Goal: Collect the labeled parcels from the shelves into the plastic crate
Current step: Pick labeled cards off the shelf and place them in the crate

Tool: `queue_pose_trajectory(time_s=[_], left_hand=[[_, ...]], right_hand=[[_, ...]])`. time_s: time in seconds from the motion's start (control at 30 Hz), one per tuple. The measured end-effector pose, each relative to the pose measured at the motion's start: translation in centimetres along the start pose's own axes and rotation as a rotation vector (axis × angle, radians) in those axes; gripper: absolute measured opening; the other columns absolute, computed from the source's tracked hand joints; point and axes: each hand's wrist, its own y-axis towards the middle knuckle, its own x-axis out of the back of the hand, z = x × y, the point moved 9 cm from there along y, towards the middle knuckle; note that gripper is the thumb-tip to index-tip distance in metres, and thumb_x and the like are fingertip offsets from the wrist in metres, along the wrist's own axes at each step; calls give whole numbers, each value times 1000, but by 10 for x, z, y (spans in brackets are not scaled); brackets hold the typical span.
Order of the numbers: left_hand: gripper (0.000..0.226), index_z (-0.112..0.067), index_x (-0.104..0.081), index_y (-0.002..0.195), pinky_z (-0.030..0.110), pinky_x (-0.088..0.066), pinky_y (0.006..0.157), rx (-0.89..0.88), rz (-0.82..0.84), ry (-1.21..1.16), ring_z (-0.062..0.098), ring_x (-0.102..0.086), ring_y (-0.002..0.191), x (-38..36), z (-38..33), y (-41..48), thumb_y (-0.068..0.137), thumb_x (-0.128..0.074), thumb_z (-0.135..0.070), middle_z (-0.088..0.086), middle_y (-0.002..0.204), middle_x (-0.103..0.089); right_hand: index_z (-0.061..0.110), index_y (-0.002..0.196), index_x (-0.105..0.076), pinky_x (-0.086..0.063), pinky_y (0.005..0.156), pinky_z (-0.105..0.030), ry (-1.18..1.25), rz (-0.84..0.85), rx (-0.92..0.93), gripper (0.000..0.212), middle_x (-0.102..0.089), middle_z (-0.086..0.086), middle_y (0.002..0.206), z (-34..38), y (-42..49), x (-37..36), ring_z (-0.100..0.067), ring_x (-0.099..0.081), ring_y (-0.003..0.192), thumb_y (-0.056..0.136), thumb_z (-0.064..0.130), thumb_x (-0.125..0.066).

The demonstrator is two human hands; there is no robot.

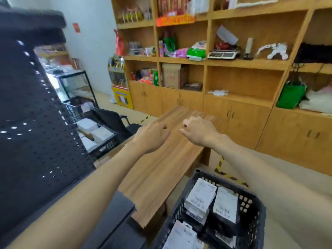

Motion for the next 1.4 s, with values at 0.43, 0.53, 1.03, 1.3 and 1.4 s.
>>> queue_pose_trajectory(time_s=[0.43,0.53,1.03,1.3,1.4], left_hand=[[44,-15,-62,121,36,-42,80,575,-150,154,27,-60,108,139,189,-279,105,-38,-48,6,122,-65],[46,-16,-62,123,36,-46,85,702,-167,177,28,-60,110,160,218,-361,105,-38,-51,7,124,-65],[49,-18,-58,134,43,-43,96,1119,-199,373,30,-56,123,236,257,-819,103,-40,-52,8,134,-62],[48,-18,-57,136,44,-47,94,1256,-162,376,32,-57,120,244,248,-999,104,-40,-50,9,132,-63],[49,-18,-56,138,44,-46,94,1293,-161,367,31,-57,121,244,250,-1046,104,-41,-50,9,133,-63]], right_hand=[[11,114,-60,-43,77,-40,46,-116,656,38,-59,-13,114,326,-37,29,-35,-55,109,103,41,-38],[10,112,-62,-42,77,-38,73,-95,762,38,-61,-14,115,400,-68,29,-36,-57,109,101,38,-39],[12,109,-59,-43,86,-42,234,9,1227,41,-58,-12,116,741,-377,12,-33,-54,112,102,48,-40],[13,118,-59,-42,87,-41,274,55,1373,42,-56,-12,122,855,-527,-3,-33,-53,114,103,47,-39],[13,121,-59,-41,87,-41,259,70,1411,42,-55,-11,122,888,-566,-11,-33,-53,114,103,46,-39]])
